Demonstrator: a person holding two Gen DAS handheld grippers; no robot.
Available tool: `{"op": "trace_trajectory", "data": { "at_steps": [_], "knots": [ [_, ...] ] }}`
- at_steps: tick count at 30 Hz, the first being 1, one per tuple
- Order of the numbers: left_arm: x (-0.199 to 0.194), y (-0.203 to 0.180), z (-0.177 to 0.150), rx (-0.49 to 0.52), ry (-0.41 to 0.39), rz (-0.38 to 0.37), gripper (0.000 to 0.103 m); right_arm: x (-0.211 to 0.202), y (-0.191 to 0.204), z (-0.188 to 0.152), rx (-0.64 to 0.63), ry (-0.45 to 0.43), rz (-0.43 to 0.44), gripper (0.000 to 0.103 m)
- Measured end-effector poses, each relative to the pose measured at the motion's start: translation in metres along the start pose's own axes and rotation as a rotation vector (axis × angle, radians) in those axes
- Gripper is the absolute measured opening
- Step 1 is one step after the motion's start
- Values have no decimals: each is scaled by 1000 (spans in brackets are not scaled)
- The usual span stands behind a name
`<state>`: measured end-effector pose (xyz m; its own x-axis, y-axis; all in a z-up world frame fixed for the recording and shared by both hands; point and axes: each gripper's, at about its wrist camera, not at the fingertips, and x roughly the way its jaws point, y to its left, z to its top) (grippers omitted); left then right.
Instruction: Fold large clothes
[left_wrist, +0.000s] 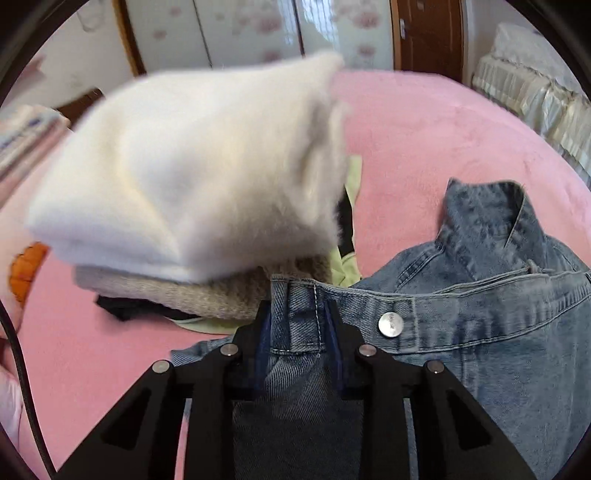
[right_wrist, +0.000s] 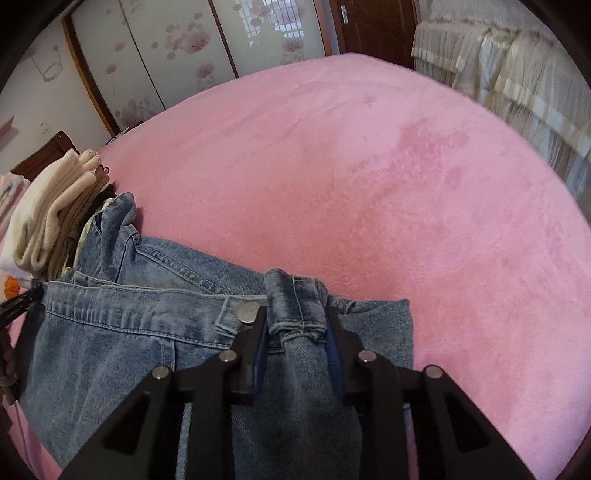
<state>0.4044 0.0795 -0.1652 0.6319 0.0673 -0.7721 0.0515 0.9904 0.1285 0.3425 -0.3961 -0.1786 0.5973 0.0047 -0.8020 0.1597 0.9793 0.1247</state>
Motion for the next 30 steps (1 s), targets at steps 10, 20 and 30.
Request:
{"op": "trace_trajectory", "data": {
  "at_steps": [10, 20, 30],
  "knots": [
    [-53, 10, 16, -136, -223, 114, 25, -54, 21, 28, 1, -253, -59, 24],
    [-5, -25, 3, -27, -290, 257, 29, 38, 10, 23, -25, -51, -226, 29],
    [-69, 32, 4, -221, -302, 157, 74, -57, 30, 14, -91, -227, -241, 47]
  ]
}}
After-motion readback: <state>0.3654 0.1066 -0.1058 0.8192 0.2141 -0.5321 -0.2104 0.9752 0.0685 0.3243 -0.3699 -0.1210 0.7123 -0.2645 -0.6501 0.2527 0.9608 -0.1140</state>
